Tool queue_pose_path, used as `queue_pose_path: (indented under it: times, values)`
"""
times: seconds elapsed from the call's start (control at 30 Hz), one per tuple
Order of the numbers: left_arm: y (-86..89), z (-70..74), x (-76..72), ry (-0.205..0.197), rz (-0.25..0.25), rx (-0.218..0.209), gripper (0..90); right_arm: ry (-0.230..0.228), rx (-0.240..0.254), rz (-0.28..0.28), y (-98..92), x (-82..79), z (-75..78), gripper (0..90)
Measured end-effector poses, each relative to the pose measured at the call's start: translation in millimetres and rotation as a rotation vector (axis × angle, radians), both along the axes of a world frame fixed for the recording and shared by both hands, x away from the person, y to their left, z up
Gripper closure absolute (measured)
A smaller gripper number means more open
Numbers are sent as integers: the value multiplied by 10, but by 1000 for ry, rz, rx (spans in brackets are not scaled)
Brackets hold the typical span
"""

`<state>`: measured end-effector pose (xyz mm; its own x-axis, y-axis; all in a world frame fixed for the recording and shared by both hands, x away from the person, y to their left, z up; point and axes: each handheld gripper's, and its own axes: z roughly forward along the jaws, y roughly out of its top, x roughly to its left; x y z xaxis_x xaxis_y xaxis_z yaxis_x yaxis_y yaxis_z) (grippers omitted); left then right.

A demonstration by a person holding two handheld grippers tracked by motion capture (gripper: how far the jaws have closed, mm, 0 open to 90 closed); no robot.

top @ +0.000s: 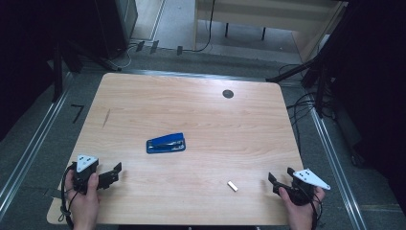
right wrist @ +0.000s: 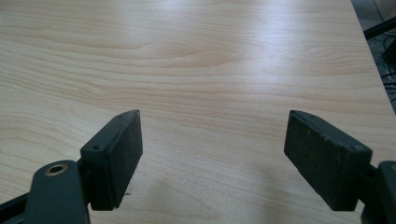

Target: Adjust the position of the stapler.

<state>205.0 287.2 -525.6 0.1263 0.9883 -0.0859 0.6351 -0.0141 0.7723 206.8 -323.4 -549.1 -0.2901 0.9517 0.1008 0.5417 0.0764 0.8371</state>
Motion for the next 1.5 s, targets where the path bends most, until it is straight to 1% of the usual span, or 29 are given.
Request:
queue_pose_path:
  times: [0.1, 0.13, 0.27, 0.33, 0.37, 0.47, 0.5, 0.53, 0.63, 0.7, 0.73, 0.8, 0.87, 0.9, 0.93, 1.0, 1.07, 1.1, 1.13, 1.17, 1.2, 1.23, 1.27, 1.3, 1.33, 1.37, 1.4, 1.47, 1.5]
  values:
    - [-31, 0, 4, 2, -9, 13, 141, 7, 2, -3, 0, 2, 3, 200]
    - [-41, 0, 2, 2, -12, 17, 141, 11, 9, -8, -3, 5, 5, 206]
    - [-67, 7, 21, -3, -15, 18, 141, 25, 20, -17, -11, 20, 6, 223]
    - [-95, 10, 28, -6, -12, 20, 141, 28, 23, -18, -21, 32, 8, 257]
    - [-102, 10, 29, -6, -14, 20, 141, 34, 33, -12, -30, 36, 6, 287]
    - [-159, 17, 29, -1, -19, 59, 141, 33, 41, 0, -39, 35, 13, 366]
    - [-172, 16, 27, -3, -24, 61, 141, 34, 42, 2, -39, 36, 15, 391]
    - [-181, 19, 21, -10, -44, 57, 140, 33, 42, 7, -39, 39, 16, 408]
    - [-201, 26, 12, -25, -63, 43, 140, 44, 52, 15, -37, 60, 20, 455]
    - [-215, 21, 9, -32, -80, 44, 140, 46, 55, 6, -29, 76, 24, 481]
    - [-226, 22, 5, -27, -82, 56, 149, 47, 53, 2, -14, 94, 28, 508]
    - [-240, 19, 2, -30, -69, 71, 162, 47, 51, 0, -3, 101, 26, 516]
    - [-246, 20, -3, -40, -58, 74, 229, 45, 37, 7, 32, 112, 32, 542]
    - [-252, 19, -5, -43, -59, 72, 258, 48, 23, 2, 61, 112, 40, 557]
    - [-254, 20, -9, -46, -63, 70, 285, 48, 21, 2, 82, 105, 51, 575]
    - [-269, 27, -14, -49, -69, 63, 361, 29, 18, 10, 118, 80, 89, 615]
    - [-295, 28, -18, -56, -73, 65, 433, 7, -5, 19, 162, 60, 134, 652]
    - [-310, 31, -13, -59, -80, 47, 471, -2, -12, 29, 183, 54, 155, 667]
    - [-322, 33, -13, -59, -83, 41, 516, -14, -17, 53, 202, 51, 180, 691]
    - [-334, 36, -12, -59, -89, 45, 550, -20, -15, 66, 212, 50, 193, 719]
    - [-361, 36, -9, -56, -99, 51, 630, -19, 16, 95, 231, 60, 217, 741]
    - [-377, 31, -6, -56, -111, 44, 630, -19, 16, 95, 231, 60, 217, 741]
    - [-412, 32, -1, -45, -128, 50, 687, -26, 21, 110, 253, 64, 227, 786]
    - [-435, 32, 4, -42, -139, 60, 687, -26, 21, 110, 253, 64, 227, 786]
    - [-473, 30, 12, -39, -161, 64, 714, -22, 20, 113, 261, 67, 234, 792]
    - [-495, 29, 19, -35, -169, 67, 746, -22, 12, 110, 283, 66, 257, 797]
    - [-530, 21, 35, -28, -181, 70, 765, -31, 9, 115, 298, 64, 273, 805]
    - [-579, 2, 74, -11, -200, 59, 828, -41, 13, 127, 361, 62, 356, 845]
    - [-600, -3, 91, -4, -201, 64, 828, -41, 13, 127, 361, 62, 356, 845]
